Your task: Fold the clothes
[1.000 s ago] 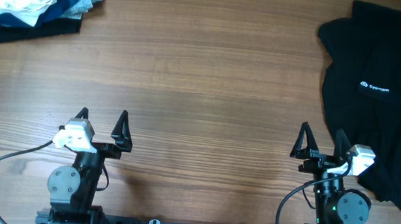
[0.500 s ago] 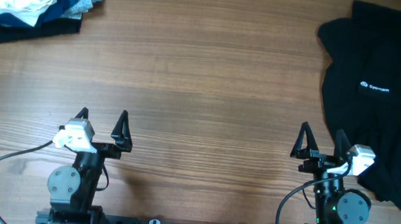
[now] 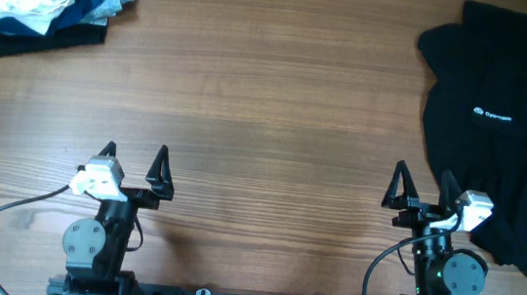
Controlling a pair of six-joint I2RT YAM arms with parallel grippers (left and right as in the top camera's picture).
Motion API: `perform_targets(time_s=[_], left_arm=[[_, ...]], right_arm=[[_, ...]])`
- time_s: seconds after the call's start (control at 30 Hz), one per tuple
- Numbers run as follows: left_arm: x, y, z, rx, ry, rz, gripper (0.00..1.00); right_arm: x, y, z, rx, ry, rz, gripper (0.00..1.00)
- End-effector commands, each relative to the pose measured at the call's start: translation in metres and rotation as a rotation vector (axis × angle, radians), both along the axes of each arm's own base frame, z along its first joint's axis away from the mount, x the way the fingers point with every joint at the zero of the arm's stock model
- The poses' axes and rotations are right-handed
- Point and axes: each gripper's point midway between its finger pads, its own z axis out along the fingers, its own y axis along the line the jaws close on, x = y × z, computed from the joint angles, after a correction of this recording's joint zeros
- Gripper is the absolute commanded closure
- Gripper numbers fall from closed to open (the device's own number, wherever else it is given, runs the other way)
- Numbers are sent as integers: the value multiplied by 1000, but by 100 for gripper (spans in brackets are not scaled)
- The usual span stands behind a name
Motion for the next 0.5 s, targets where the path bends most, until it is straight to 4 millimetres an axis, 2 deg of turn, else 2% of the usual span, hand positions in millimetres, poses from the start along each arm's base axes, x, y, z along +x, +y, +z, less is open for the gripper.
perform_targets(time_s=[0.0,0.13,0.2,0.27,0.37,0.47], left_arm=[[0,-1,-1,19,-3,-11,0],[0,-2,-1,19,-3,-11,0],[0,-1,-1,19,-3,-11,0],[0,-2,-1,19,-3,-11,0],[0,-1,-1,19,-3,-11,0],[0,-1,-1,19,-3,-11,0]], right_arm=[[0,1,2,-18,-11,7,0],[0,0,2,-18,-11,5,0],[-1,-3,15,23,-63,-15,0],[-2,2,28,210,-106,25,0],[-2,4,26,592,-72,52,0],[-2,3,24,898,-46,57,0]])
